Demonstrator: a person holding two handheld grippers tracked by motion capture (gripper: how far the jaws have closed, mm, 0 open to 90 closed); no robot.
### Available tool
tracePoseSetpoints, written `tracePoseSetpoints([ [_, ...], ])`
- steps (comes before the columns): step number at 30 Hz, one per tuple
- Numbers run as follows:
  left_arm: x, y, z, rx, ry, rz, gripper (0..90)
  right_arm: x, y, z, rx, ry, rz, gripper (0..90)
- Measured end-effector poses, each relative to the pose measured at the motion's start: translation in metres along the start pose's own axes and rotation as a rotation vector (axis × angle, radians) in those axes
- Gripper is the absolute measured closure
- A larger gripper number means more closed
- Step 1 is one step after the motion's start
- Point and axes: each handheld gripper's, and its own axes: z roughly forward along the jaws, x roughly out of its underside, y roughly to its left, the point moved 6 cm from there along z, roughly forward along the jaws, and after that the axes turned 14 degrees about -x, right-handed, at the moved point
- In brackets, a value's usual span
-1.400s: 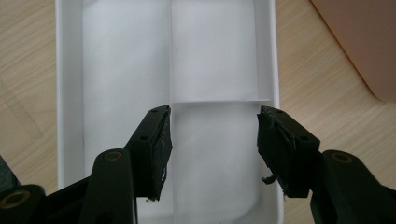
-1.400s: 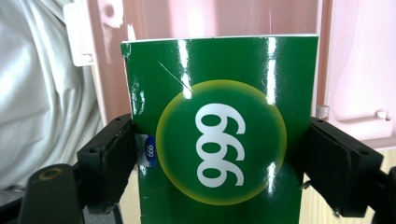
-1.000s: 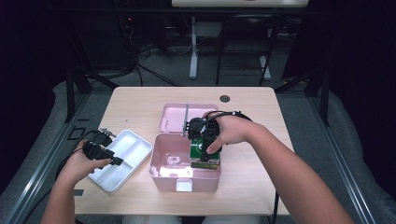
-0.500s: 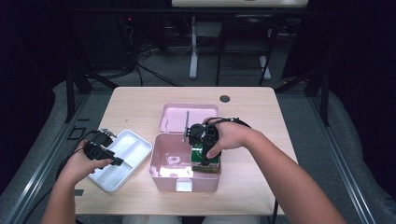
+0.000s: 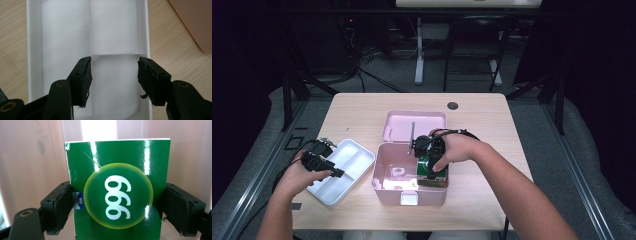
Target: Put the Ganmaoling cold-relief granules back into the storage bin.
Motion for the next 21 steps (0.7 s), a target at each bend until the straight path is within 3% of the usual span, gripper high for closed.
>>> tracePoseSetpoints([
  [12, 0.001, 0.0, 0.001, 0.0, 0.003, 0.0, 44.6, -0.001, -0.001, 0.006, 0.011, 0.043, -0.034, 14.5],
  [15, 0.001, 0.0, 0.001, 0.001, 0.005, -0.001, 44.6, -0.003, 0.0, 0.001, 0.011, 0.011, -0.032, 14.5],
  [21, 0.002, 0.0, 0.001, -0.001, 0.004, -0.005, 44.6, -0.001, 0.003, -0.006, 0.007, 0.002, -0.02, 14.7],
])
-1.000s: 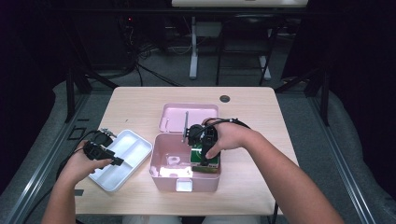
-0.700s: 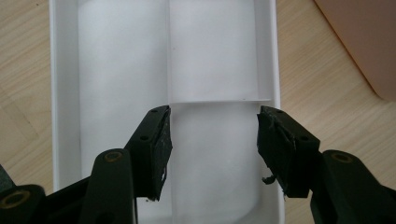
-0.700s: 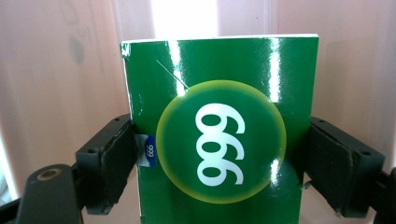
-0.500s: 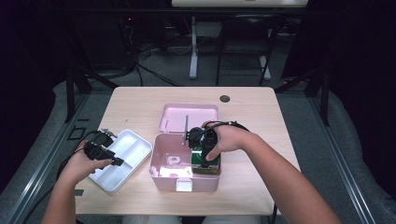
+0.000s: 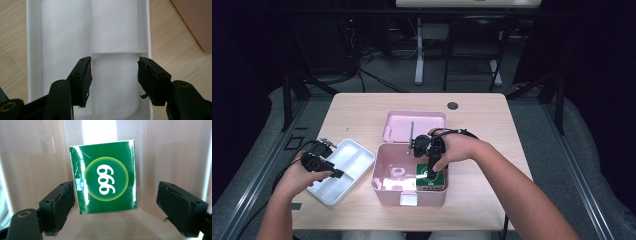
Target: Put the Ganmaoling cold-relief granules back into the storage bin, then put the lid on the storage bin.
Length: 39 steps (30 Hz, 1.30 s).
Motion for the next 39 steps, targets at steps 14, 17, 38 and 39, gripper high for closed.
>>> tracePoseSetpoints([
  [14, 0.0, 0.0, 0.002, 0.003, 0.005, -0.003, 44.8, 0.025, 0.006, -0.033, 0.027, -0.074, 0.064, 20.3],
  [17, -0.001, -0.001, 0.001, 0.001, 0.002, -0.003, 44.9, 0.038, 0.003, -0.038, 0.036, -0.074, 0.1, 20.2],
  [38, -0.002, 0.012, 0.003, -0.048, -0.005, -0.02, 47.8, 0.112, -0.02, -0.023, 0.152, -0.245, 0.373, 22.3],
  [39, -0.001, 0.013, 0.003, -0.049, 0.0, -0.021, 47.5, 0.116, -0.021, -0.02, 0.157, -0.261, 0.392, 22.5],
])
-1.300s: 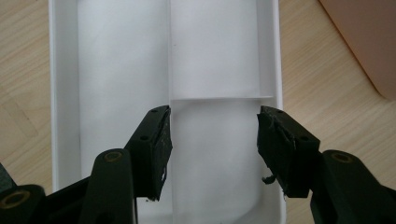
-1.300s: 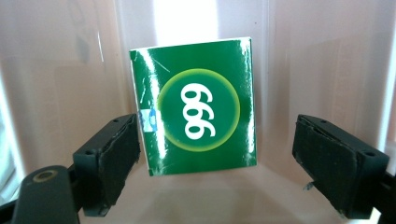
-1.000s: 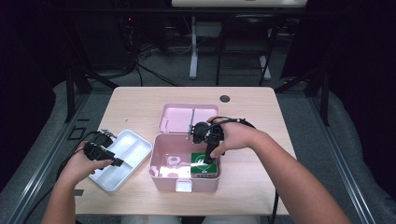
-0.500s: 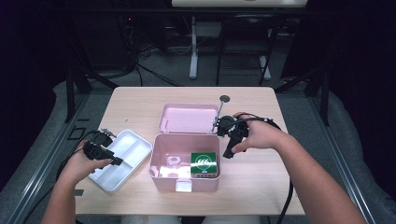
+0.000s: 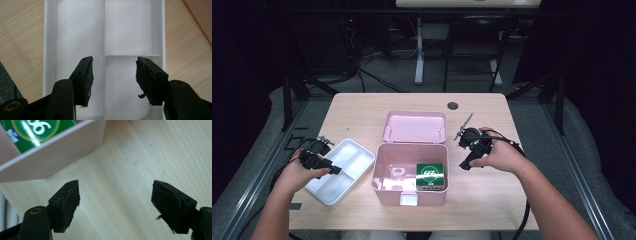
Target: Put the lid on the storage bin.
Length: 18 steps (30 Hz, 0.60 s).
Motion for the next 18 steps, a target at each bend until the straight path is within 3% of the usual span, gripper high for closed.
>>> tracePoseSetpoints([
  [3, -0.001, 0.005, 0.0, -0.01, -0.018, 0.001, 48.4, 0.011, -0.006, 0.005, 0.024, -0.039, 0.049, 22.9],
  [7, -0.002, 0.008, 0.001, -0.035, -0.016, 0.022, 48.8, 0.026, -0.016, 0.011, 0.118, -0.124, 0.119, 24.4],
  [10, -0.002, 0.008, 0.001, -0.039, 0.006, 0.036, 53.4, 0.035, -0.016, 0.017, 0.142, -0.236, 0.191, 25.6],
  [14, -0.003, 0.007, 0.001, -0.031, 0.036, 0.048, 61.9, 0.045, -0.012, 0.024, 0.204, -0.326, 0.214, 25.7],
  [18, -0.006, 0.004, 0.002, -0.013, 0.058, 0.056, 68.0, 0.053, -0.008, 0.03, 0.237, -0.41, 0.243, 25.7],
])
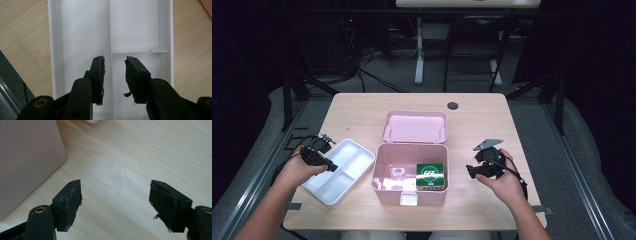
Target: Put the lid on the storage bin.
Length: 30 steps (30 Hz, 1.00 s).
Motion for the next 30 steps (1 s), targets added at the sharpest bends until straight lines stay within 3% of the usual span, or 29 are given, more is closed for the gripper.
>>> tracePoseSetpoints([
  [3, -0.001, -0.001, 0.004, -0.01, 0.035, 0.017, 71.8, 0.006, 0.0, 0.0, 0.0, -0.055, 0.026, 26.4],
  [8, -0.002, -0.001, 0.013, -0.014, 0.077, 0.019, 67.5, 0.015, -0.006, 0.0, 0.034, -0.083, 0.04, 26.5],
  [12, -0.004, -0.003, 0.021, -0.004, 0.105, 0.018, 65.0, 0.018, -0.007, -0.003, 0.012, -0.121, 0.075, 26.5],
  [23, -0.003, -0.009, 0.043, 0.007, 0.185, 0.052, 75.7, 0.027, -0.01, 0.004, -0.034, -0.117, 0.12, 26.5],
  [30, -0.003, -0.008, 0.05, 0.011, 0.192, 0.041, 81.7, 0.031, -0.012, 0.007, -0.04, -0.117, 0.14, 26.5],
])
